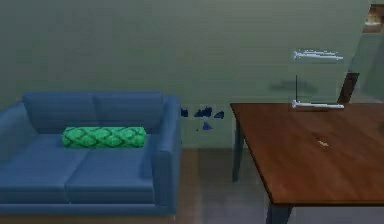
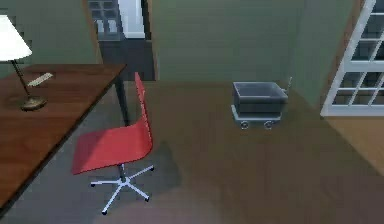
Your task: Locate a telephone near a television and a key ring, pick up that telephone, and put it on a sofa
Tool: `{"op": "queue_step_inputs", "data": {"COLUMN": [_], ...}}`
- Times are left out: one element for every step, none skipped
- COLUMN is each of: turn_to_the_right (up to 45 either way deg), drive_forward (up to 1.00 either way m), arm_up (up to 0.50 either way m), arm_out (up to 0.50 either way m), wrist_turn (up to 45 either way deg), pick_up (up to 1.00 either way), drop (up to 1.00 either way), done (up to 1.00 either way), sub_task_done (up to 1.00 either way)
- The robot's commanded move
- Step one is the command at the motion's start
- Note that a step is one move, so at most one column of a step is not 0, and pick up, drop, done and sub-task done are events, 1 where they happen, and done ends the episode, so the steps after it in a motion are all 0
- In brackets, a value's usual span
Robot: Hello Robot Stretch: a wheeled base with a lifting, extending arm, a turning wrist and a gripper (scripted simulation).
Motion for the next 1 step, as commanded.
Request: {"op": "queue_step_inputs", "data": {"turn_to_the_right": [45.0], "drive_forward": [0.00], "arm_up": [0.00], "arm_out": [0.00], "wrist_turn": [0.0], "pick_up": [0.00], "drop": [0.00], "done": [0.00], "sub_task_done": [0.00]}}
